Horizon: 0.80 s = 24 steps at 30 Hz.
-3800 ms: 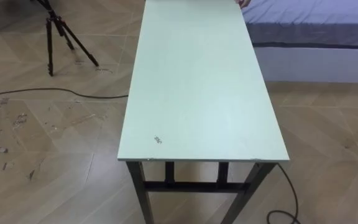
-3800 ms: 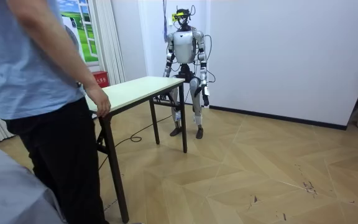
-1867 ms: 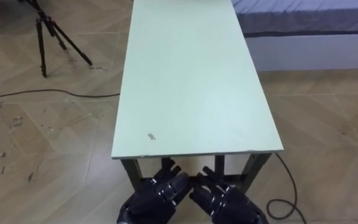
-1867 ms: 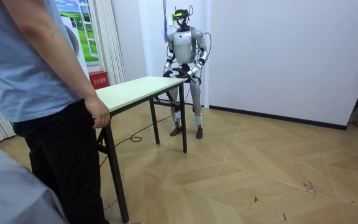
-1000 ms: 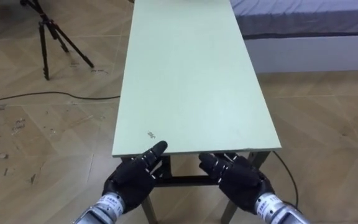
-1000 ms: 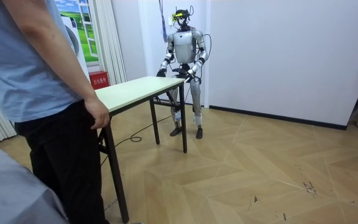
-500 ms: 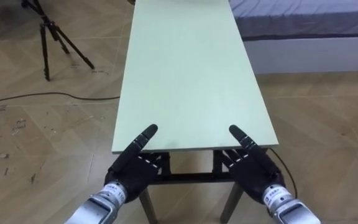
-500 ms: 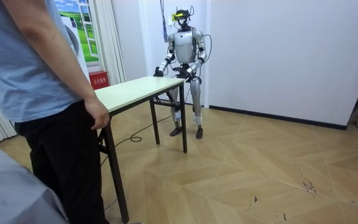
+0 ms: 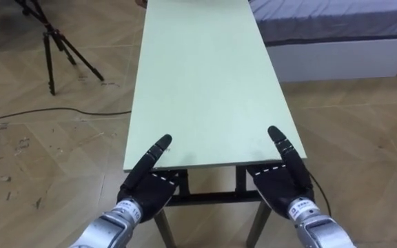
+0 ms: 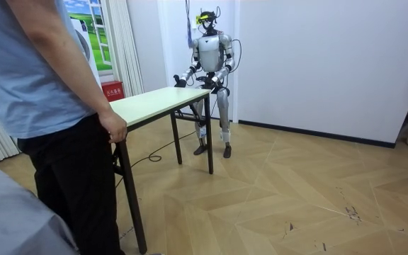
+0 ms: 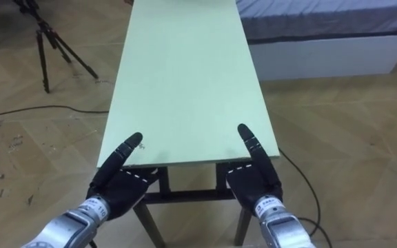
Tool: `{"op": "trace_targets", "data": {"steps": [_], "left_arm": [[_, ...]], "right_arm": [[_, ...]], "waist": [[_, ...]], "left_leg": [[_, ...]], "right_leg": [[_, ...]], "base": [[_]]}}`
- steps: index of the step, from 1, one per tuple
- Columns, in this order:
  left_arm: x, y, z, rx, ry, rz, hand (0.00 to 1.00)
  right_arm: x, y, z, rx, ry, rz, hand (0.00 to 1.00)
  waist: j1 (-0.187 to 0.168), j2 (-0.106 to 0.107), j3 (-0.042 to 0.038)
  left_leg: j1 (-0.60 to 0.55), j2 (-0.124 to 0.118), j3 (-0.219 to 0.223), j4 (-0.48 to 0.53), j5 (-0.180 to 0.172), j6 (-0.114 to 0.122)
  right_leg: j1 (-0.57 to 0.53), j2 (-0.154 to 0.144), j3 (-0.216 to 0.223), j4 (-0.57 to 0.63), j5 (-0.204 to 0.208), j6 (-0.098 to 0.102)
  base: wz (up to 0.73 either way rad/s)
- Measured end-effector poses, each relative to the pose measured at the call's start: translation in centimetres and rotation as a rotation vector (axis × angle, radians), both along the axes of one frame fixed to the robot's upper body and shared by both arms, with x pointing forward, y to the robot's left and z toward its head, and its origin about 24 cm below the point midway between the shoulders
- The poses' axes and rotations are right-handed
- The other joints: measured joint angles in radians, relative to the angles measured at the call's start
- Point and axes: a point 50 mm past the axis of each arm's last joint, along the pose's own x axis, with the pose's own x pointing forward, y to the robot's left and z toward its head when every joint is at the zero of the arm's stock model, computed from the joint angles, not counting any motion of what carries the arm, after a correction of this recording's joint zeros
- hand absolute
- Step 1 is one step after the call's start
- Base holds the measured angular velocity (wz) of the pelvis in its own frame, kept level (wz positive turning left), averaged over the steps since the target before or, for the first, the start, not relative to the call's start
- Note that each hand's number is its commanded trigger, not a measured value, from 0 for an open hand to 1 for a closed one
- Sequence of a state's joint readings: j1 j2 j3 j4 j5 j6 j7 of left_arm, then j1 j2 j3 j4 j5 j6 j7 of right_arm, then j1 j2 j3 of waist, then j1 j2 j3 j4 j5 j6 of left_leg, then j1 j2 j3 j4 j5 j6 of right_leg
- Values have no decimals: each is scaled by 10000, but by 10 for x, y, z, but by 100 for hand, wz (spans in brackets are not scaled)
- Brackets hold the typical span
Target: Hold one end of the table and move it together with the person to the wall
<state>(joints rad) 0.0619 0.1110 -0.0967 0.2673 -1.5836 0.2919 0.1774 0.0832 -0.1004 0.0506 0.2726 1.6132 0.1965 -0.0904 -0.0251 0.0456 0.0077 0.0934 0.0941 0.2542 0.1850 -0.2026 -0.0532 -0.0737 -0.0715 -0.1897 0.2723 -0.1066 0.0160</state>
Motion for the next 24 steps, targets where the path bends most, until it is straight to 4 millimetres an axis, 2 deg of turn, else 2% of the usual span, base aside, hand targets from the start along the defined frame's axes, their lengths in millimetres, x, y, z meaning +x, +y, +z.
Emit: {"op": "trace_targets", "data": {"steps": [1, 2, 3, 4, 5, 6, 7, 8, 17, 21, 24], "left_arm": [[1, -1, 1, -73, 23, 91, 9], [1, -2, 1, -101, 21, 129, 49], [1, -2, 2, -130, 11, 187, 53], [2, -2, 3, -131, -28, 227, 92], [2, -2, 3, -130, -14, 240, 100], [2, -2, 4, -162, 30, 272, 100], [3, -3, 4, -174, 40, 313, 100], [3, -3, 4, -182, 58, 349, 100], [2, -8, 1, -53, 785, 840, 100], [3, -13, 1, 193, 747, 788, 100], [3, -10, 0, 306, 849, 956, 100]], "right_arm": [[0, 0, 1, -10, -32, -22, 0], [1, 0, 1, -10, -55, -32, 0], [1, 0, 2, -3, -96, -37, 0], [2, 1, 3, 28, -154, -51, 0], [2, 1, 4, 67, -162, -73, 0], [2, 1, 4, 168, -151, -140, 59], [2, 2, 4, 226, -143, -230, 87], [2, 3, 5, 258, -118, -296, 100], [2, 12, 3, 409, 542, -717, 100], [0, 14, -1, 284, 998, -955, 100], [0, 20, -2, 239, 993, -896, 100]], "waist": [[1, 22, 12], [1, 31, 17], [2, 44, 15], [10, 50, 19], [11, 52, 20], [11, 54, 18], [3, 53, 19], [-1, 53, 19], [35, 52, 20], [284, 113, 84], [307, 108, 94]], "left_leg": [[-25, -4, -25, 0, -1, 2], [-38, -6, -44, 0, -1, 2], [-105, -10, -73, 10, -1, 2], [-178, -10, -102, 28, 0, 2], [-191, -9, -114, 35, 0, 3], [-191, -10, -120, 40, 0, 3], [-195, -10, -119, 40, 0, 3], [-196, -10, -119, 41, 0, 3], [-287, -15, -114, 64, -1, 3], [-269, -20, -124, 36, 0, 3], [-199, -18, -154, -45, 0, 3]], "right_leg": [[-21, 0, -2, -1, 0, 0], [-34, 0, -2, 0, 0, 0], [-94, 0, -2, 13, 4, -5], [-165, 2, -2, 18, 20, -21], [-172, 2, -7, 17, 23, -23], [-170, 2, -9, 19, 23, -23], [-171, 2, -10, 17, 24, -22], [-170, 2, -11, 18, 24, -22], [-285, -5, -12, 27, 21, -17], [-326, -11, -38, 28, 19, -10], [-298, -6, -49, 21, 17, -7]], "base": [[0], [0], [0], [0], [0], [0], [0], [0], [0], [0], [-1]]}}
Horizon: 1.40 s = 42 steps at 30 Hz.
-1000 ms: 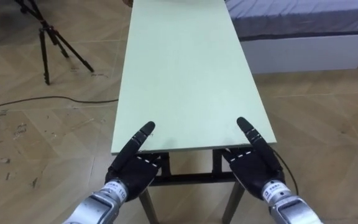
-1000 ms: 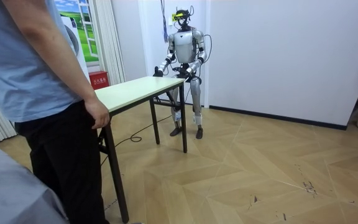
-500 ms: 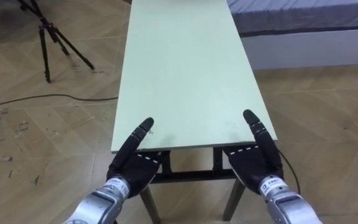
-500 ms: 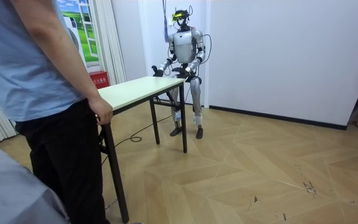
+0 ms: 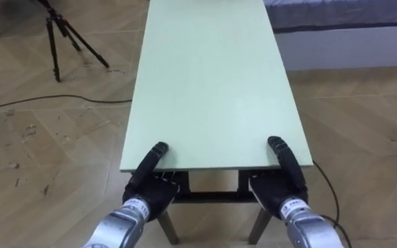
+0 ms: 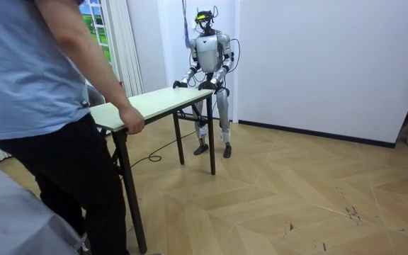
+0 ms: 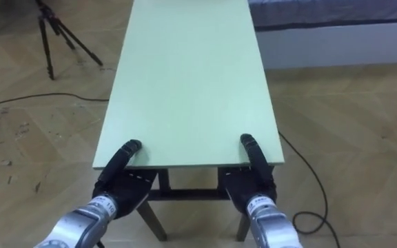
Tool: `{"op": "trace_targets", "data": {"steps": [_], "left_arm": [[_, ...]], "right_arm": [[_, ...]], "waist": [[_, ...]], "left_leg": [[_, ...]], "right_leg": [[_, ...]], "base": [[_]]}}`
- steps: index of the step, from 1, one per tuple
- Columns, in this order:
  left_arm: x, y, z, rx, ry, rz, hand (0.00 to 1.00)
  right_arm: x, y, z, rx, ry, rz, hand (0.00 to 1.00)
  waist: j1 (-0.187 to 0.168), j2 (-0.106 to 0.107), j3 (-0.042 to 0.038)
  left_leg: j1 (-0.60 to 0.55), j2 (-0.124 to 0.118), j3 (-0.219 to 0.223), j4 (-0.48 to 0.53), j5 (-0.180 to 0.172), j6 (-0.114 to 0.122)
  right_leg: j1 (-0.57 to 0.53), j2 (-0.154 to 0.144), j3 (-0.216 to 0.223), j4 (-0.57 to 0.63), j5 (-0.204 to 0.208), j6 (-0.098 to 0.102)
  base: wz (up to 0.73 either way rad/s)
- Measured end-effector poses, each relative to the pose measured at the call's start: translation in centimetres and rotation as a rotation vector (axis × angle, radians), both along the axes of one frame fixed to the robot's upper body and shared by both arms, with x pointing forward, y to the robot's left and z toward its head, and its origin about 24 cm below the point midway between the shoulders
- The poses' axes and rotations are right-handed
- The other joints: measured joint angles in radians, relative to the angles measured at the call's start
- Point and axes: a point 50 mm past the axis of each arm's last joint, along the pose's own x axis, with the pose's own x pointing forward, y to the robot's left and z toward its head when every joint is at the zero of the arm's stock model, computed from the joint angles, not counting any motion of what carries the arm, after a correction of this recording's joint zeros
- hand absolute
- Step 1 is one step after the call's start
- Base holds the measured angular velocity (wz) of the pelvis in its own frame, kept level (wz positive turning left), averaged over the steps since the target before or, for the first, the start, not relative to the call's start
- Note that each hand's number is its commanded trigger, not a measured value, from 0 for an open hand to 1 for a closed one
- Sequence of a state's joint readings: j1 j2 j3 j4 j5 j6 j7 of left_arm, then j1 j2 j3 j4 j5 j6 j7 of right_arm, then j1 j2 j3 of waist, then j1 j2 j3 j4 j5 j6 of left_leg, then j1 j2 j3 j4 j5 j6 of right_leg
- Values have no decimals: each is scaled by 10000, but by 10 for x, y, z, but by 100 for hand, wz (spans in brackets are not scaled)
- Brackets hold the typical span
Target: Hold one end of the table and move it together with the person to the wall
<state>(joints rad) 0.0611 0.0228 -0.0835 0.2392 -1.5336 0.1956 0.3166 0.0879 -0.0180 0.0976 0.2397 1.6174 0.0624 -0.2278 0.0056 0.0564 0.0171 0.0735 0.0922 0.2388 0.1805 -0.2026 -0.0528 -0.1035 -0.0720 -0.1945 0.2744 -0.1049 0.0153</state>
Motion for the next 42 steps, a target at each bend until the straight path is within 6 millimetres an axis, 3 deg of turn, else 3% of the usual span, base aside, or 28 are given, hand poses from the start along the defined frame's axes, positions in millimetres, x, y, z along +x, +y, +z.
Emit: {"op": "trace_targets", "data": {"steps": [2, 4, 9, 26, 38, 42], "left_arm": [[0, -1, 0, -28, 16, -17, 100], [1, -1, 1, 89, -48, -22, 100], [1, 0, 1, 340, -76, -41, 100], [0, -1, 1, 692, -209, -149, 100], [-11, 0, -6, 1261, -1008, -423, 100], [-11, -2, -5, 1437, -1197, -530, 100]], "right_arm": [[0, 0, 0, -99, 4, -42, 100], [0, 2, 0, -45, -7, -118, 100], [0, 3, 0, -85, -19, -91, 100], [1, 4, 0, -225, -84, -104, 100], [-2, 5, 1, -490, -354, 61, 100], [-2, 4, 2, -542, -507, -10, 100]], "waist": [[24, -22, 18], [29, -124, 91], [16, -144, 104], [24, -151, 99], [-15, -172, 86], [-16, -231, 50]], "left_leg": [[95, -12, -6, -155, 0, 0], [93, -18, -14, -159, 0, 0], [72, -24, -34, -146, 0, 0], [31, -24, -8, -119, 0, 0], [-131, -24, 2, -42, 0, 0], [-206, -24, 3, 82, 0, 0]], "right_leg": [[30, 4, -16, -2, -4, 6], [33, 2, -22, -13, -7, 12], [32, 1, -21, -22, -66, 41], [-4, -5, -26, -10, -90, 38], [-173, -20, -15, 69, -94, 36], [-172, -36, -29, 54, -94, 36]], "base": [[0], [0], [0], [0], [0], [0]]}}
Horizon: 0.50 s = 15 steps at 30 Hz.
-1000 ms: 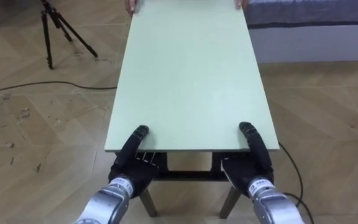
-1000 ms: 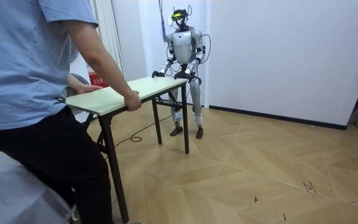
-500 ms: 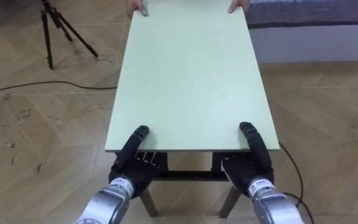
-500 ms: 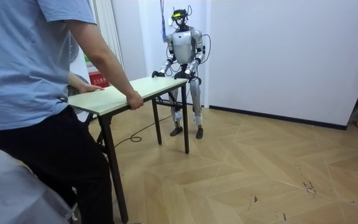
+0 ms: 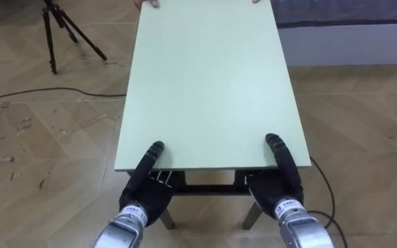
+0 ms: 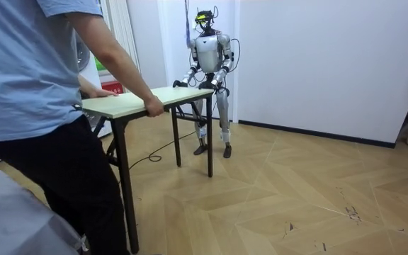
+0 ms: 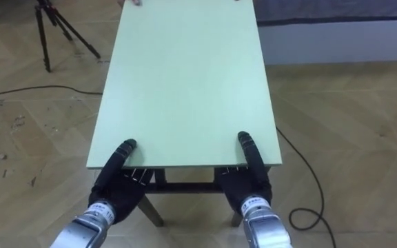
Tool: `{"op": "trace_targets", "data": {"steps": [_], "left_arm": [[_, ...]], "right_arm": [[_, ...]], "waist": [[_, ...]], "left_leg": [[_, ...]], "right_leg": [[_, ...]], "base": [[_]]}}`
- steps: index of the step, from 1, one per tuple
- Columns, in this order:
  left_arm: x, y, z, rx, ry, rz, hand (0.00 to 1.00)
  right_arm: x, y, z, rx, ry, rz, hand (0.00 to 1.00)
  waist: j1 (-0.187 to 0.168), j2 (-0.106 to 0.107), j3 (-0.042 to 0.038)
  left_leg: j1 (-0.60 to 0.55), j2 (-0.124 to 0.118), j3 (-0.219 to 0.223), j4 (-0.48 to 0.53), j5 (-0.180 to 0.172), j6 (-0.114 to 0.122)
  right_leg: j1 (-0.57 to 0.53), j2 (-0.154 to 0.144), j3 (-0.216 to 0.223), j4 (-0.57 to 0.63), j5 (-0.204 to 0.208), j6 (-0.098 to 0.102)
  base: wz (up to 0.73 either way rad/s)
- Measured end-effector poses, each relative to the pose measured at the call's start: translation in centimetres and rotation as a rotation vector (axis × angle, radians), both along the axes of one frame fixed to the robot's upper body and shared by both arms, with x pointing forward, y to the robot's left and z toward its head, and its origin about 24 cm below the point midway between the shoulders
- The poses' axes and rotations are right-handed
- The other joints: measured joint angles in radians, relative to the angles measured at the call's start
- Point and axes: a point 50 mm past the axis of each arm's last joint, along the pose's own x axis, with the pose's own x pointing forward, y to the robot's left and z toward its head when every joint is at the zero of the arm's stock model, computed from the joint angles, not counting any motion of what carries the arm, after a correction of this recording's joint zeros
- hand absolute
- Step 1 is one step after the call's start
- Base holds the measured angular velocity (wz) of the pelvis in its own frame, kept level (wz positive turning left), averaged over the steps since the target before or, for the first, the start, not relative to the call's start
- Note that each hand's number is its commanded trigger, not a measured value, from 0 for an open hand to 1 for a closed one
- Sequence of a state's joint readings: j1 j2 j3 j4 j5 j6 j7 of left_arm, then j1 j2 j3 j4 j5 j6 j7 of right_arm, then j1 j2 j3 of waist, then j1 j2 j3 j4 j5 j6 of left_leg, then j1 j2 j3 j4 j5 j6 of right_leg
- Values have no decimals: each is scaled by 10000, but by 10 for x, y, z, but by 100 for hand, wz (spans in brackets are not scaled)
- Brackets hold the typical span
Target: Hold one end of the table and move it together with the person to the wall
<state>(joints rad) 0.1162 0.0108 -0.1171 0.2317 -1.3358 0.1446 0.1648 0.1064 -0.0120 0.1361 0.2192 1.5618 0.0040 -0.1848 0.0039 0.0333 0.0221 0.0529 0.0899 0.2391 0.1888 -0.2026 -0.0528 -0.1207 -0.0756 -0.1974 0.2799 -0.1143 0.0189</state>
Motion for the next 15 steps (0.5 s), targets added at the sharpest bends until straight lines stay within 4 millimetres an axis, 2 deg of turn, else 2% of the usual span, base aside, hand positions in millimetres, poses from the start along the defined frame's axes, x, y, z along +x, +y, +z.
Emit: {"op": "trace_targets", "data": {"steps": [5, 15], "left_arm": [[-3, -3, 1, 43, -194, -68, 100], [-23, -4, -1, 132, -579, 53, 100]], "right_arm": [[-5, -1, -2, -11, -317, -99, 100], [-25, 2, -2, -74, -651, -184, 100]], "waist": [[4, -14, -10], [-17, -3, -25]], "left_leg": [[-51, 7, 37, 21, 0, 0], [-99, 23, 60, 20, 0, 0]], "right_leg": [[-2, 3, -17, -36, 1, -1], [-4, 4, -102, -66, 1, 0]], "base": [[0], [0]]}}
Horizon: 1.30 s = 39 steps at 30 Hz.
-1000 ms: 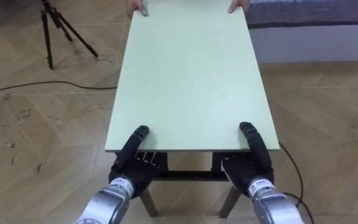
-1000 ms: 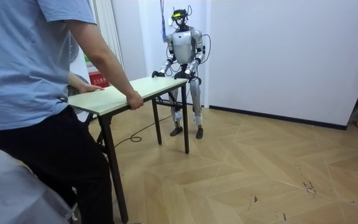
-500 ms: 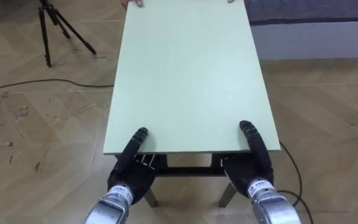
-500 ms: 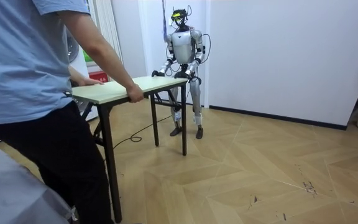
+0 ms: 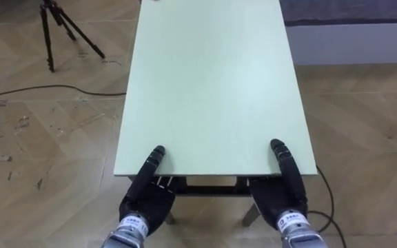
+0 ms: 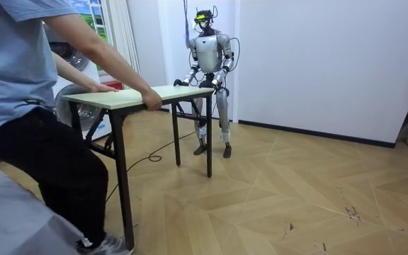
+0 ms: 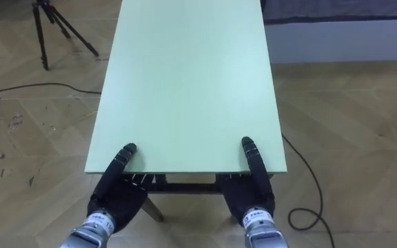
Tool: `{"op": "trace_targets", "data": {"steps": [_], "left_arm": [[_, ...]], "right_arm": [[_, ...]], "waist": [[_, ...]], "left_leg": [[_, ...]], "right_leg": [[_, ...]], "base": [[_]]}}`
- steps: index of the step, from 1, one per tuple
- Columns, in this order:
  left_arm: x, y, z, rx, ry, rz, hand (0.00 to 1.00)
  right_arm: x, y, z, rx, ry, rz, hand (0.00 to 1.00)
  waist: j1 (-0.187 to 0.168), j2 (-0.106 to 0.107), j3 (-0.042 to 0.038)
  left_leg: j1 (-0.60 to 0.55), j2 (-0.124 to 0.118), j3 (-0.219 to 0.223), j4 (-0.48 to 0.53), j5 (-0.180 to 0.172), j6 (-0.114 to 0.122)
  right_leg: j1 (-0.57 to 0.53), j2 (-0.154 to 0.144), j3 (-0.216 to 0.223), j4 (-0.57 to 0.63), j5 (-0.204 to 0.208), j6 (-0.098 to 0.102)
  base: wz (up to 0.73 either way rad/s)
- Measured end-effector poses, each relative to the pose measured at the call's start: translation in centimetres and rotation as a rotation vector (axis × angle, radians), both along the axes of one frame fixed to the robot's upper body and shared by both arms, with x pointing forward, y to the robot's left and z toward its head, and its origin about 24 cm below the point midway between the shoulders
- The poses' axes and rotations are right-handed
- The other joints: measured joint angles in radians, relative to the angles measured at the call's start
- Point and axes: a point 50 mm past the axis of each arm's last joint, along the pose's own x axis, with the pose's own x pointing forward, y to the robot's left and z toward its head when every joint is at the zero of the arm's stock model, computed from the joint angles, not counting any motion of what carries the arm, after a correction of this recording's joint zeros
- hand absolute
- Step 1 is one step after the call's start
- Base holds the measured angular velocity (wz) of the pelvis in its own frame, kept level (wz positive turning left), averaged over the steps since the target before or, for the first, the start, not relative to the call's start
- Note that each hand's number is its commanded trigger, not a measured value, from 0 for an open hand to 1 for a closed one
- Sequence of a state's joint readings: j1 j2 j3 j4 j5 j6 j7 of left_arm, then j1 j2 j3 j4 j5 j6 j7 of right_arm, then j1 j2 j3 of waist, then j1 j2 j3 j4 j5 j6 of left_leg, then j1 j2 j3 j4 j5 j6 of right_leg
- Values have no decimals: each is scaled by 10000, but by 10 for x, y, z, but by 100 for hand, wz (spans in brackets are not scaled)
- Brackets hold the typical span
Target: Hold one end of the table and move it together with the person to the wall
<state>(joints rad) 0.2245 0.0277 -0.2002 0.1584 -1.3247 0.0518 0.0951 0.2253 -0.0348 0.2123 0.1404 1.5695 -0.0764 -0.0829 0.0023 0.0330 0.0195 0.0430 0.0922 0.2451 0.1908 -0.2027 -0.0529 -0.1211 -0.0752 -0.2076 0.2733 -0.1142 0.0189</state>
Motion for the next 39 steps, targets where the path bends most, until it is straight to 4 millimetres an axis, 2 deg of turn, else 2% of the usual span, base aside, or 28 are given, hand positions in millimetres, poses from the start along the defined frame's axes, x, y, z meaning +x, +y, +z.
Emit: {"op": "trace_targets", "data": {"steps": [4, 12, 15, 17, 19, 21, 23, 24, 25, 26, 27, 28, 30, 32, 33, 34, 35, 36, 37, 38, 39], "left_arm": [[-10, 0, -2, 136, -132, 160, 100], [-13, -2, -2, 29, -348, 146, 100], [-15, -3, -3, 15, -359, 132, 100], [-17, -2, -4, 9, -376, 123, 100], [-22, 1, -6, 25, -384, 124, 100], [-23, 3, -6, 41, -407, 105, 100], [-24, 4, -5, 33, -433, 116, 100], [-24, 4, -5, 21, -462, 125, 100], [-23, 5, -3, -17, -519, 162, 100], [-24, 6, -3, -45, -523, 196, 100], [-28, 8, -4, -132, -429, 402, 100], [-33, 8, -4, -250, -387, 467, 100], [-31, 4, -2, -341, -471, 257, 100], [-26, 2, 4, -395, -771, 97, 100], [-23, 1, 5, -399, -868, 27, 100], [-15, -1, 10, -396, -1129, -97, 100], [-10, -2, 12, -392, -1289, -198, 100], [-1, -4, 18, -334, -1617, -399, 100], [5, -6, 22, -279, -1836, -570, 100], [7, -7, 23, -267, -1879, -637, 100], [10, -11, 23, -324, -1919, -784, 100]], "right_arm": [[-9, 2, -3, -58, -274, 64, 100], [-11, 0, -3, -195, -551, 143, 100], [-12, -1, -3, -229, -557, 164, 100], [-15, -1, -4, -191, -567, 161, 100], [-18, 1, -7, -147, -578, 242, 100], [-19, 2, -7, -122, -606, 296, 100], [-20, 3, -7, -118, -679, 328, 100], [-19, 3, -7, -122, -726, 333, 100], [-17, 4, -5, -138, -835, 389, 100], [-16, 4, -5, -175, -888, 452, 100], [-14, 6, -5, -290, -903, 686, 100], [-14, 7, -4, -419, -980, 771, 100], [-16, 4, -3, -443, -1139, 643, 100], [-11, 2, 0, -480, -1459, 595, 100], [-10, 2, 1, -512, -1535, 536, 100], [-5, 0, 5, -522, -1753, 434, 100], [-2, -2, 7, -492, -1882, 341, 100], [3, -4, 11, -435, -2134, 135, 100], [7, -8, 14, -423, -2326, 2, 100], [8, -9, 15, -410, -2387, 10, 100], [8, -13, 16, -458, -2515, -90, 100]], "waist": [[-39, -2, -7], [-125, -38, -27], [-37, -80, -30], [17, -120, -29], [123, -142, -28], [154, -161, -32], [257, -167, -46], [305, -177, -52], [339, -224, -68], [368, -246, -60], [431, -213, -78], [324, -86, -152], [81, -37, -160], [-100, 99, -135], [-175, 147, -131], [-331, 293, -77], [-406, 366, -40], [-603, 438, -21], [-823, 454, -12], [-871, 454, -12], [-885, 500, 14]], "left_leg": [[17, 1, 4, 1, 0, 0], [-7, 29, 14, 51, -2, -2], [-292, 176, 0, 629, -107, -129], [-431, 305, -6, 986, -200, -162], [-759, 627, -27, 1734, -451, -335], [-1072, 841, -129, 2275, -475, -378], [-1373, 979, -609, 2592, -466, -395], [-1382, 982, -775, 2509, -447, -493], [-1399, 977, -1115, 2356, -359, -713], [-1429, 1086, -1153, 2555, -369, -748], [-1429, 1434, -1023, 3885, -395, -714], [-1330, 1856, -1140, 5131, -393, -713], [-860, 2286, -1281, 5473, -266, -740], [-4, 2458, -1378, 4353, -62, -852], [178, 2440, -1398, 3879, -65, -853], [365, 2431, -1419, 2796, -70, -847], [404, 2422, -1413, 2222, -75, -860], [368, 2282, -1345, 1311, -378, -959], [276, 2030, -1353, 723, -482, -1078], [206, 1846, -1302, 502, -483, -1079], [181, 1467, -1129, 162, -493, -1066]], "right_leg": [[4, 2, -5, 14, 0, 0], [-37, 16, -28, -2, 0, 0], [-96, 32, -150, 69, 1, -5], [-104, 83, -215, 161, -51, -90], [-185, 279, -212, 319, -166, -277], [-316, 419, -145, 489, -240, -397], [-430, 604, -148, 499, -387, -635], [-484, 570, -143, 485, -416, -694], [-747, 568, -199, 522, -473, -858], [-856, 551, -242, 589, -507, -947], [-930, 607, -478, 739, -594, -1109], [-858, 764, -603, 765, -649, -1196], [-1013, 770, -926, 971, -672, -1232], [-1541, 765, -950, 1320, -670, -1230], [-1691, 740, -947, 1433, -660, -1213], [-2019, 697, -876, 1675, -610, -1133], [-2234, 698, -733, 1810, -553, -1041], [-2772, 669, -255, 2093, -430, -842], [-3157, 481, 115, 2191, -222, -531], [-3268, 342, 277, 2155, -106, -370], [-3399, 105, 569, 1940, 175, -96]], "base": [[-4], [0], [0], [0], [-9], [-3], [-2], [-11], [-15], [-46], [-45], [-24], [42], [38], [47], [50], [62], [56], [54], [37], [10]]}}
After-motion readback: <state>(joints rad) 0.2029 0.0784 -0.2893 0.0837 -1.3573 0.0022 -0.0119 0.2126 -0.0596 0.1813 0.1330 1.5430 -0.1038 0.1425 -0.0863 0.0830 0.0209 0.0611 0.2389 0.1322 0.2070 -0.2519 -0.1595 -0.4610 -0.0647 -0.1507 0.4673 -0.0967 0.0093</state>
